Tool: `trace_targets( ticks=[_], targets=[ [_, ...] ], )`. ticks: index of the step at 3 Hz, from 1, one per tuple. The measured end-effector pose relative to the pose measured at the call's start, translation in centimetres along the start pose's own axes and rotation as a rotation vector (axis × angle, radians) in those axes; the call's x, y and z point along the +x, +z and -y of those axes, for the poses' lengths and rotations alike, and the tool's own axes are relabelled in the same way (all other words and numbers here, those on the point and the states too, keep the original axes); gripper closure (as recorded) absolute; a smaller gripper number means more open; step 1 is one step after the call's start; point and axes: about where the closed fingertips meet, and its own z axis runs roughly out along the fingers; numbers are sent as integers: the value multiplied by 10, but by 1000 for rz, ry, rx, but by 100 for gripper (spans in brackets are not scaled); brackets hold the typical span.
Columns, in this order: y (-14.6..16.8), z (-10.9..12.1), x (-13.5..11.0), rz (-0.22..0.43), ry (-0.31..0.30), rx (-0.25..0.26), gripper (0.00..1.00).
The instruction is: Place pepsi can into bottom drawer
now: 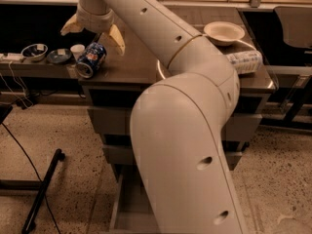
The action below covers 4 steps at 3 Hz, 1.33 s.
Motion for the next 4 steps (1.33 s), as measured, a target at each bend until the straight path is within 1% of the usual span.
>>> trace_targets(
  ticks=[1,2,3,4],
  targets=[
    [12,2,-7,41,-102,-23,16],
    [25,-1,-13,67,-168,-66,46],
    [32,-6,-16,74,-193,-99,69],
    [34,-13,-16,75,-199,-121,92]
  ],
)
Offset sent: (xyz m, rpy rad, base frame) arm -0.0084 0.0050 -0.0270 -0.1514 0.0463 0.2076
